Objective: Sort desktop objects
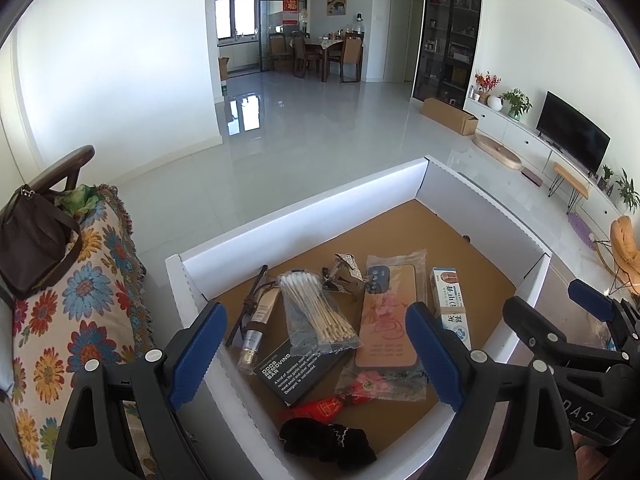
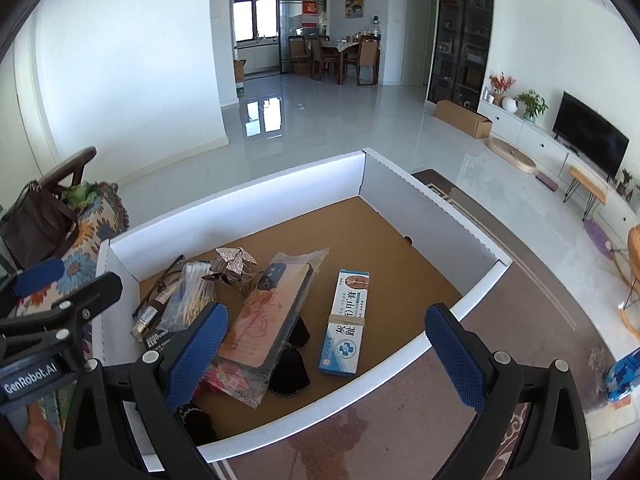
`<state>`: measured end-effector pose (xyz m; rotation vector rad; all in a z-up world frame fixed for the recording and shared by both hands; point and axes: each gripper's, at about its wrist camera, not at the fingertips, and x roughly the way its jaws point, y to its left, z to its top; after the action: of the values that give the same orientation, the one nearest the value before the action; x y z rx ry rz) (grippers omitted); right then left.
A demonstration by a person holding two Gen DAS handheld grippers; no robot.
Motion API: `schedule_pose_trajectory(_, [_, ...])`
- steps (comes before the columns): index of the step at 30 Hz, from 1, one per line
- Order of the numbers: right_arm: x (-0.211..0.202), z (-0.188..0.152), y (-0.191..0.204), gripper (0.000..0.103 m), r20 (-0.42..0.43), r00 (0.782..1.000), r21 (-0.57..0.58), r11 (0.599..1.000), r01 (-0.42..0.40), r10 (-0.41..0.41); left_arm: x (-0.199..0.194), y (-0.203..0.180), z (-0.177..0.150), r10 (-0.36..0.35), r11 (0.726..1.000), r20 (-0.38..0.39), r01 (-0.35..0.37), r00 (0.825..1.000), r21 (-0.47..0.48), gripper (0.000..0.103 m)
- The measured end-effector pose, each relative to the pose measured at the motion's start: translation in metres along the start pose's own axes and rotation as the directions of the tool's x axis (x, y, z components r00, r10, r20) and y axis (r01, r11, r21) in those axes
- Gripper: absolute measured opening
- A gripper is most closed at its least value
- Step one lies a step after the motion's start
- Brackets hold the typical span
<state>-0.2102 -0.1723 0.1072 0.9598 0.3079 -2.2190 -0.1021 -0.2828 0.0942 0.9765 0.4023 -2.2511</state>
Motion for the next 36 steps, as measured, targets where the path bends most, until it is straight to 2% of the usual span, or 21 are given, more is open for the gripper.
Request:
schedule_pose_trajectory(4, [0.0, 0.004, -0.007, 0.099, 0.001, 1.0, 0.054, 0.998, -0.028, 0.028, -0.002, -0.002, 0.001, 0.0, 1.0, 0.01, 0.0, 1.0, 0.001, 0.091])
schedule_pose_trajectory(11, [-0.001, 0.01, -0.007, 0.099, -0.021, 1.0, 0.027, 0.999, -0.021, 0.021, -0.003, -0.002, 0.001, -0.006, 1.0, 0.01, 0.006, 1.0, -0.015, 0.091])
schedule_pose_trajectory(19, [0.006, 0.017, -0.004, 0.099, -0.111, 0.994, -0.029, 0.999, -0.019, 0.016, 0.008, 0.0, 0.005, -0.045, 0.999, -0.094, 0.043, 0.995, -0.026, 0.091])
schedule_pose_trajectory(24, [0.001, 0.027, -0.002, 0.099, -0.196, 0.981, -0.057, 0.998, -0.015, 0.003, 0.005, 0.001, 0.017, -0.024, 0.999, -0.215, 0.029, 0.976, 0.019, 0.091])
schedule_pose_trajectory(30, [-0.016, 0.027, 0.004, 0.099, -0.255, 0.967, -0.065, 0.998, -0.012, -0.005, -0.024, 0.006, 0.022, -0.04, 0.995, -0.221, 0.059, 0.974, 0.079, 0.091])
schedule_pose_trajectory(33, [-0.019, 0.024, 0.007, 0.099, -0.274, 0.962, -0.059, 0.998, -0.024, 0.007, -0.026, 0.006, 0.016, -0.065, 0.993, -0.232, 0.086, 0.971, 0.083, 0.091])
schedule_pose_trajectory(36, [-0.019, 0.022, 0.012, 0.099, -0.296, 0.955, -0.08, 0.997, -0.014, -0.011, -0.021, 0.004, 0.011, -0.058, 0.992, -0.259, 0.084, 0.964, 0.092, 0.091])
